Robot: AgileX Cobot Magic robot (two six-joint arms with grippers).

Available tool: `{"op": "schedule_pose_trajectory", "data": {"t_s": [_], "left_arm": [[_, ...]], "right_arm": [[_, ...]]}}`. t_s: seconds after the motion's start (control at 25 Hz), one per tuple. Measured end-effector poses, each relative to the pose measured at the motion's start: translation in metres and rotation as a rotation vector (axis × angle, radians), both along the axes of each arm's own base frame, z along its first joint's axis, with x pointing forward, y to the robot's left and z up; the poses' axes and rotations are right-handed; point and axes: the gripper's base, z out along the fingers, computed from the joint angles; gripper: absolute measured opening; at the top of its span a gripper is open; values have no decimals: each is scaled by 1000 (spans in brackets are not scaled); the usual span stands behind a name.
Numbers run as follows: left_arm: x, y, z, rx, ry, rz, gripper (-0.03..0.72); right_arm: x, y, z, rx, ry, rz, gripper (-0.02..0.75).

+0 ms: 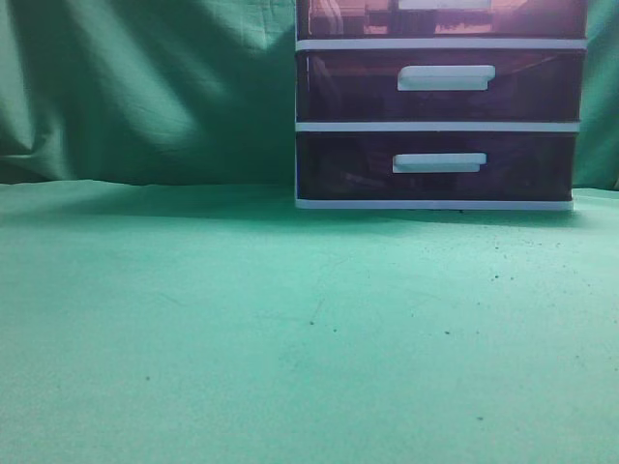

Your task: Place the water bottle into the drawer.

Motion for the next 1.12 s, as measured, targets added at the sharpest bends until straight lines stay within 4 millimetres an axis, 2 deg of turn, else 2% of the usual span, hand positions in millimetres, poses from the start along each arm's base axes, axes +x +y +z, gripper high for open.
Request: {"op": "schedule_pose_trajectory", "data": {"t_s": [0.92, 1.12], "left_arm": [[0, 0, 0, 2, 2, 2, 0], [0, 3, 0, 2, 2, 59, 0]], "right_arm": [[0, 0, 0, 0, 0, 0, 0], [0, 0, 0, 0, 0, 0, 0]]}}
